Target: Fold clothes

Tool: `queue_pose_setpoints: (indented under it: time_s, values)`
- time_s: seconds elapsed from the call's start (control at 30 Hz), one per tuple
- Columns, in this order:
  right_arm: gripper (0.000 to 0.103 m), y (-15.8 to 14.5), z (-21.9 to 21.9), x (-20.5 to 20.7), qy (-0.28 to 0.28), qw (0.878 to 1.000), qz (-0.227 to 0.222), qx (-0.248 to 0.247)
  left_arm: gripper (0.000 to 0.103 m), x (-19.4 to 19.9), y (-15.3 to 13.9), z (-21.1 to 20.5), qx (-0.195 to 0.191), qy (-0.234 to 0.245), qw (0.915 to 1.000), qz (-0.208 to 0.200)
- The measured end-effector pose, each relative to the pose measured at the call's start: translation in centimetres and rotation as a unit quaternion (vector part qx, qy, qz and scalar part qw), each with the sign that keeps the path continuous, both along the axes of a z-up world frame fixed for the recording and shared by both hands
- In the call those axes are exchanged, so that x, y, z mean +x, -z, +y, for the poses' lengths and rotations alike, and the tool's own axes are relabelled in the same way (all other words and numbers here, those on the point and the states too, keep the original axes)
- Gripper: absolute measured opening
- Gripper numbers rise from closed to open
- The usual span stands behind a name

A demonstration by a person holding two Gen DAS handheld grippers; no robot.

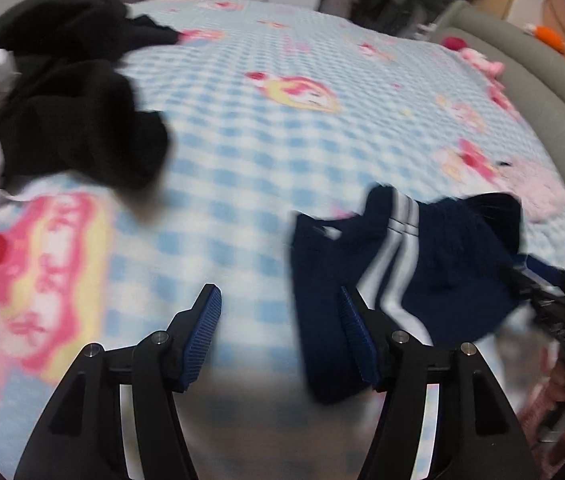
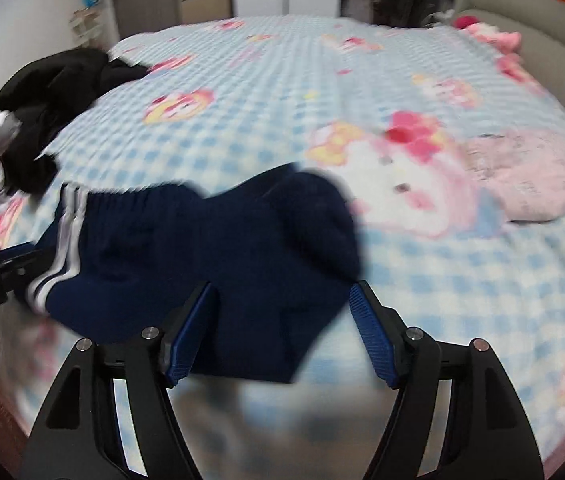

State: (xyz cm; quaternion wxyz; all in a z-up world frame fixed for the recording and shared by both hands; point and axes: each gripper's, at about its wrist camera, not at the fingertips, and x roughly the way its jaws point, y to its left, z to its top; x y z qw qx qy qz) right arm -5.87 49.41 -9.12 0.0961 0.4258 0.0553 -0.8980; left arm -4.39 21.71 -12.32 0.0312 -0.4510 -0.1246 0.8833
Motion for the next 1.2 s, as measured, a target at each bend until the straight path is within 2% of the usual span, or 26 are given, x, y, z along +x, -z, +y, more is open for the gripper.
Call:
queue_pose_setpoints:
  time_s: [0.03,0.13,0.23,0.33,0.47,0.53,0.6,0.7,0.83,0.93,1.03,1.13,1.2]
  values:
    - [0.072,-0.4,0.4,0.0,0.006,1.000,0.005,0.001,0.063,0.0,-0.1,-0.4,0.019,0.002,0.9998,0.004]
    - [0.074,-0.9,1.9,-0.4,0.010,0.999,-0.018,-0.041,0.063,0.2,-0.5,-1.2,0.087,0.018,0.9959,0.019]
    - [0.074,-0.7,2.4,-0.6,0.005,0.996,-0.040,-0.078,0.064,0.4,-0.9,-0.8,0.122,0.038,0.9912,0.036]
    - [0.078,-0.3,2.1,-0.5,-0.008,0.992,-0.052,-0.110,0.067,0.2,-0.7,0.2,0.118,0.056,0.9909,0.032]
    - [0.078,0.8,0.8,-0.5,-0.017,0.996,-0.059,-0.071,0.067,-0.3,0.5,0.7,0.062,0.042,0.9972,-0.002]
    - [0.079,1.3,0.3,-0.4,-0.019,0.997,-0.061,-0.053,0.067,-0.3,0.5,0.4,0.068,0.039,0.9969,-0.004]
    - [0.081,1.4,0.6,-0.5,-0.014,0.996,-0.064,-0.063,0.070,-0.5,0.7,0.1,0.085,0.043,0.9954,-0.010]
    - [0.086,2.0,0.8,-1.2,-0.012,0.994,-0.079,-0.073,0.071,-0.7,1.8,0.1,0.110,0.039,0.9930,-0.018]
    - [0.096,2.9,0.9,-2.0,-0.004,0.991,-0.093,-0.096,0.071,-1.5,2.4,0.5,0.119,0.038,0.9921,-0.011]
    - [0.099,3.4,0.9,-2.4,0.001,0.989,-0.100,-0.109,0.071,-2.0,2.8,0.5,0.137,0.032,0.9900,-0.011]
    - [0.099,3.2,0.9,-2.5,0.001,0.988,-0.102,-0.116,0.071,-2.1,3.1,0.1,0.154,0.027,0.9876,-0.010]
    - [0.095,2.4,0.6,-2.1,-0.011,0.987,-0.094,-0.126,0.070,-1.8,2.9,0.2,0.152,0.027,0.9880,-0.003]
    - [0.091,1.8,0.3,-1.8,-0.018,0.988,-0.085,-0.128,0.057,-1.7,2.5,0.3,0.153,0.032,0.9876,0.006]
